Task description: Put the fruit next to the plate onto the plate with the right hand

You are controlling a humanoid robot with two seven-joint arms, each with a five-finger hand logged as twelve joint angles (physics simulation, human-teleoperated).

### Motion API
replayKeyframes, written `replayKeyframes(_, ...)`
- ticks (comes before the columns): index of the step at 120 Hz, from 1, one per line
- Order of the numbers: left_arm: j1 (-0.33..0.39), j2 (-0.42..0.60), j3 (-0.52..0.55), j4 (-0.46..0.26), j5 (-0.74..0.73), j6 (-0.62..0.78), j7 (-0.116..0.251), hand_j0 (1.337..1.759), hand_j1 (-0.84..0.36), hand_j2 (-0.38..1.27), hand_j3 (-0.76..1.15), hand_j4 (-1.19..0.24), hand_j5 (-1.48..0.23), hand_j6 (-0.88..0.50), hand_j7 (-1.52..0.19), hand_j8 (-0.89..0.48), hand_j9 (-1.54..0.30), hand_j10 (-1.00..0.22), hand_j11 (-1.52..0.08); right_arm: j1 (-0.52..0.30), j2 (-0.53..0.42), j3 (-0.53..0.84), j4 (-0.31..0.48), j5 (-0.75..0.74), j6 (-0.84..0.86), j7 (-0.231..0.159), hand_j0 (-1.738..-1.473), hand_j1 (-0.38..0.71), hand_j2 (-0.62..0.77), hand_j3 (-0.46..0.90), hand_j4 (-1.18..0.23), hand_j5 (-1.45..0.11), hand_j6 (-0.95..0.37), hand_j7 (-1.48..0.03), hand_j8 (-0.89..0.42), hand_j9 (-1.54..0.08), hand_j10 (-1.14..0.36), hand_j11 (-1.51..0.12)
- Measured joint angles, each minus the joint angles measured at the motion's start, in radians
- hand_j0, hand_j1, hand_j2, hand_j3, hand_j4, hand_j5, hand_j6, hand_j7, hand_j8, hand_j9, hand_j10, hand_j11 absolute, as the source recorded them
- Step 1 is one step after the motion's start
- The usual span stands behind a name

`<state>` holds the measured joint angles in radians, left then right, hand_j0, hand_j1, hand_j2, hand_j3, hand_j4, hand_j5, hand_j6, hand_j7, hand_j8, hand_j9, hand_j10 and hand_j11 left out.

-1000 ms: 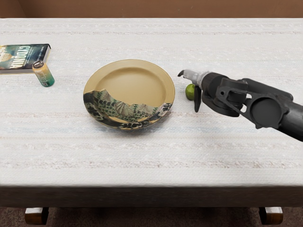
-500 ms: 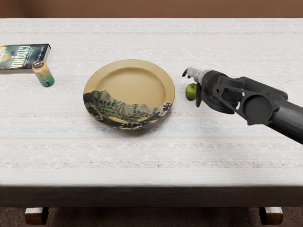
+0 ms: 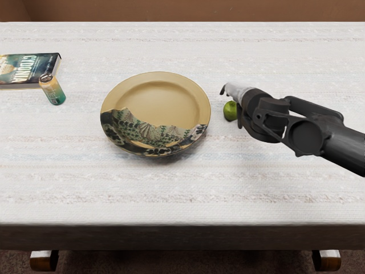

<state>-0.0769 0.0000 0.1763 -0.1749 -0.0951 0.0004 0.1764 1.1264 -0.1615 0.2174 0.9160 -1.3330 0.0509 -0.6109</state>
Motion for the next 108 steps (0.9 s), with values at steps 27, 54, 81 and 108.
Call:
replayKeyframes(27,0.000,0.000,0.000,0.000,0.000,0.000,0.000,1.658,0.35,0.00,0.00,0.00,0.00,0.00,0.00,0.00,0.00,0.00,0.00,0.001,0.022,-0.001,-0.002,0.000,-0.002,0.000,-1.658,-0.04,-0.05,0.00,-0.26,-0.34,-0.27,-0.34,-0.26,-0.34,-0.26,-0.34)
replayKeyframes(54,0.000,0.000,0.000,0.000,0.000,0.000,0.000,1.658,0.35,0.00,0.00,0.00,0.00,0.00,0.00,0.00,0.00,0.00,0.00,0.003,0.022,-0.001,-0.005,0.000,-0.002,0.000,-1.658,-0.02,-0.05,0.00,-0.27,-0.35,-0.28,-0.35,-0.28,-0.35,-0.27,-0.35)
replayKeyframes(81,0.000,0.000,0.000,0.000,0.000,0.000,0.000,1.658,0.35,0.00,0.00,0.00,0.00,0.00,0.00,0.00,0.00,0.00,0.00,0.005,0.024,0.001,-0.020,0.000,-0.003,0.000,-1.658,-0.02,-0.05,0.00,-0.28,-0.36,-0.28,-0.36,-0.28,-0.36,-0.28,-0.36)
replayKeyframes(108,0.000,0.000,0.000,0.000,0.000,0.000,0.000,1.658,0.35,0.00,0.00,0.00,0.00,0.00,0.00,0.00,0.00,0.00,0.00,0.006,0.024,0.000,-0.028,0.001,-0.003,0.000,-1.658,0.02,-0.06,0.00,-0.31,-0.41,-0.32,-0.41,-0.31,-0.41,-0.31,-0.41)
